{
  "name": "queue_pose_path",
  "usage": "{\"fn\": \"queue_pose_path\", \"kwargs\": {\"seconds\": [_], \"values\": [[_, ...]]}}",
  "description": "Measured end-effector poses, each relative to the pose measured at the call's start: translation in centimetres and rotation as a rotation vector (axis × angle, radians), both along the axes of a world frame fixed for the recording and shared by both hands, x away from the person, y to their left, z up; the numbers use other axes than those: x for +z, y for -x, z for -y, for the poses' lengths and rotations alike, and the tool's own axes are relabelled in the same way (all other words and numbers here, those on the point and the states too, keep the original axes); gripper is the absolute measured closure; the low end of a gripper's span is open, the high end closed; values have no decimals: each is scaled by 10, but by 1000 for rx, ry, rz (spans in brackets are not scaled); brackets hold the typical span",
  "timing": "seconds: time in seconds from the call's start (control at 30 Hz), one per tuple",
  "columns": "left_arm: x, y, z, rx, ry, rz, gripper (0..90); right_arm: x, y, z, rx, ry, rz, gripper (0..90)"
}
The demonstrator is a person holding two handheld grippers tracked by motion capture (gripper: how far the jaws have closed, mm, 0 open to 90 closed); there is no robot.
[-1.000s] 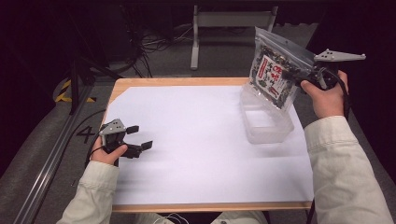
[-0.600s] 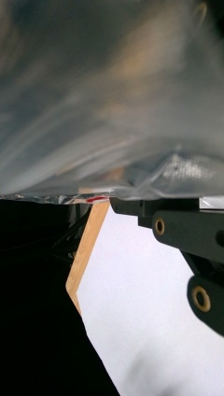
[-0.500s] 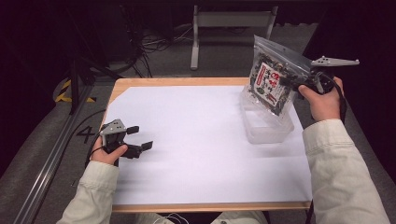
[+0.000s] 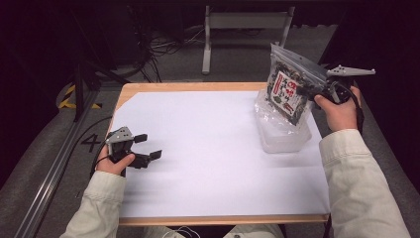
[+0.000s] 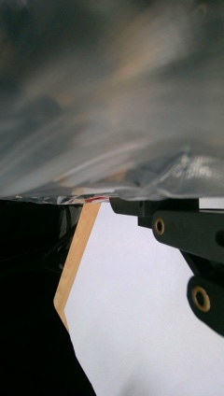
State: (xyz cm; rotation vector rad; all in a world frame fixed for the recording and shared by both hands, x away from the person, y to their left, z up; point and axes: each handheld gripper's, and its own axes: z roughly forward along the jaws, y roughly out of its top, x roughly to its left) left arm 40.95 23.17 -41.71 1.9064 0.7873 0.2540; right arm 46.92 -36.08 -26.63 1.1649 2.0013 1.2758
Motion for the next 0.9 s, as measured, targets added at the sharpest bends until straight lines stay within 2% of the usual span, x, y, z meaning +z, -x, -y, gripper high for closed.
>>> {"fn": "queue_pose_path", "kwargs": {"seconds": [0.33, 0.53, 0.73, 0.9], "values": [[0, 0, 0, 2, 0, 2, 73, -12, -1, -1, 19, 27, 3, 759], [-1, -1, -1, 2, -1, 0, 73, -23, 0, 7, 11, -4, 0, 759], [-1, -1, 0, 3, -5, -1, 73, -26, 1, 10, 12, -3, -5, 759], [-1, 0, 0, 4, -2, -9, 73, -23, 2, 8, 17, 27, -10, 760]]}}
